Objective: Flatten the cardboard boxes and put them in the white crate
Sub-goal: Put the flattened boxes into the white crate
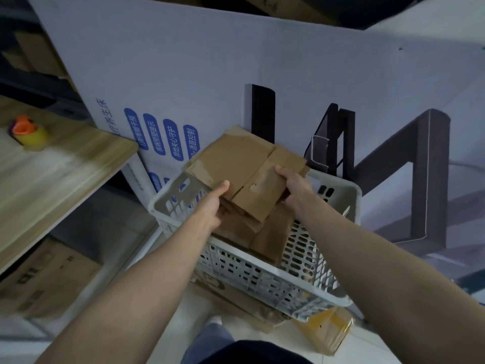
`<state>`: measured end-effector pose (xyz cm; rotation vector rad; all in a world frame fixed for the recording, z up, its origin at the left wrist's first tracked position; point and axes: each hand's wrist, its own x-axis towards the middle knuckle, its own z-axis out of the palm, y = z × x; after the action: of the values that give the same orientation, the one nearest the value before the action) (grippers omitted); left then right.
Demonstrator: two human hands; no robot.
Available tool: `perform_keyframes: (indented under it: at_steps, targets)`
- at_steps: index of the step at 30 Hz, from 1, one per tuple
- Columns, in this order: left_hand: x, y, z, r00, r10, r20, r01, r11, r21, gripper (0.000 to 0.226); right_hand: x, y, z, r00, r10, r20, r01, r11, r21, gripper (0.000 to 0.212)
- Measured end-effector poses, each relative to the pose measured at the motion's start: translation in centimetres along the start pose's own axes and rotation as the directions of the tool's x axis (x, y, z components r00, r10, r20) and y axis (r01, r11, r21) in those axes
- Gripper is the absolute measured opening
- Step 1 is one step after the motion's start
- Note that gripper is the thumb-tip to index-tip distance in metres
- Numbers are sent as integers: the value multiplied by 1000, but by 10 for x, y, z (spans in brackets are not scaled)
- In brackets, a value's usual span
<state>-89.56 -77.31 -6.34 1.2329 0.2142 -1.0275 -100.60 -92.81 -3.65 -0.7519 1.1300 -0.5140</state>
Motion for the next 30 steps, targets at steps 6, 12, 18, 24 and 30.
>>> perform_keyframes:
  at_steps: [6,12,18,24,30]
  targets:
    - [29,33,-28,983,119,-140,-70,947,314,78,17,-19,-16,999,-30,42,36,988,-147,37]
    - [51,67,-30,987,-115,112,14,756,655,57,32,-19,-24,997,73,38,-54,930,-363,63]
    - [84,41,-28,976,-210,56,84,602,794,75,42,8,-32,955,296,-19,-255,788,-561,56]
    - [120,17,-18,984,-174,40,51,489,871,76,61,38,-36,895,407,-181,-438,725,-532,53]
    - [159,3,-16,987,-141,76,-27,317,948,64,90,65,-31,931,255,-261,-352,814,-461,30]
